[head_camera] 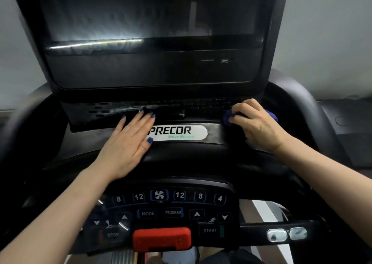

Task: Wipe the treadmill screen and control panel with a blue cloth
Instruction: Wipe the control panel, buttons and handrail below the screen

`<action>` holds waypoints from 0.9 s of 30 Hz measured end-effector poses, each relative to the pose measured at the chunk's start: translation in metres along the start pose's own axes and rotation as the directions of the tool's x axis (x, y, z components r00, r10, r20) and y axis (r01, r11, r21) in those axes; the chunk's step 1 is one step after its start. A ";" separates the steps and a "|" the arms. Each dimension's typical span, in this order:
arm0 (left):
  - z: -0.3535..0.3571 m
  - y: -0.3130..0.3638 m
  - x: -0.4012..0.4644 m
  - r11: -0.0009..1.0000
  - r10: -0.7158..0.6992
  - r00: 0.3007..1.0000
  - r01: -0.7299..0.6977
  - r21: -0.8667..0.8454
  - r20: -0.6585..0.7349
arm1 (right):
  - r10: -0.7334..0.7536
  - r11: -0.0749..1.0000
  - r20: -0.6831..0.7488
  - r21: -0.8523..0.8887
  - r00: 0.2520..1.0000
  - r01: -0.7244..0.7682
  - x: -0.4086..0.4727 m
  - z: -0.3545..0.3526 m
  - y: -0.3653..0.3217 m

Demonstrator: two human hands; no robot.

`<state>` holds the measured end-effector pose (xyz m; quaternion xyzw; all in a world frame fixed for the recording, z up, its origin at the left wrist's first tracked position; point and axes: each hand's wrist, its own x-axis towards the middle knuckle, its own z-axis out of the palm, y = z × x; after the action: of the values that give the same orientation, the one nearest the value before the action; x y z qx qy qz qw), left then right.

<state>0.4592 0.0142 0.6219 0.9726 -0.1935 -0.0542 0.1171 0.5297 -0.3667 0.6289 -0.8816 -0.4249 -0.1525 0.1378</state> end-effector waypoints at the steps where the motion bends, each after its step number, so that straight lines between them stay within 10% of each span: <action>1: -0.001 0.000 0.000 1.000 0.007 1.000 -0.007 -0.019 0.005 | 0.032 0.999 -0.012 -0.006 0.999 -0.033 -0.001 0.000 -0.002; 8: -0.022 -0.020 -0.024 0.983 -0.013 0.998 0.002 -0.185 -0.058 | 0.227 0.970 -0.280 -0.025 0.933 -0.244 0.019 -0.008 -0.048; 15: -0.032 -0.086 -0.085 0.992 -0.105 0.989 0.097 -0.082 -0.101 | 0.144 0.989 -0.440 0.041 0.886 -0.141 0.102 -0.007 -0.143; 27: 0.005 -0.154 -0.170 0.985 -0.157 0.983 0.149 -0.084 -0.097 | 0.074 0.970 -0.266 0.244 0.961 -0.007 0.215 0.075 -0.268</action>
<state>0.3579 0.2176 0.5894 0.9809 -0.1094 -0.0202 0.1594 0.4566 -0.0251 0.6733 -0.8375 -0.3988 -0.2171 0.3039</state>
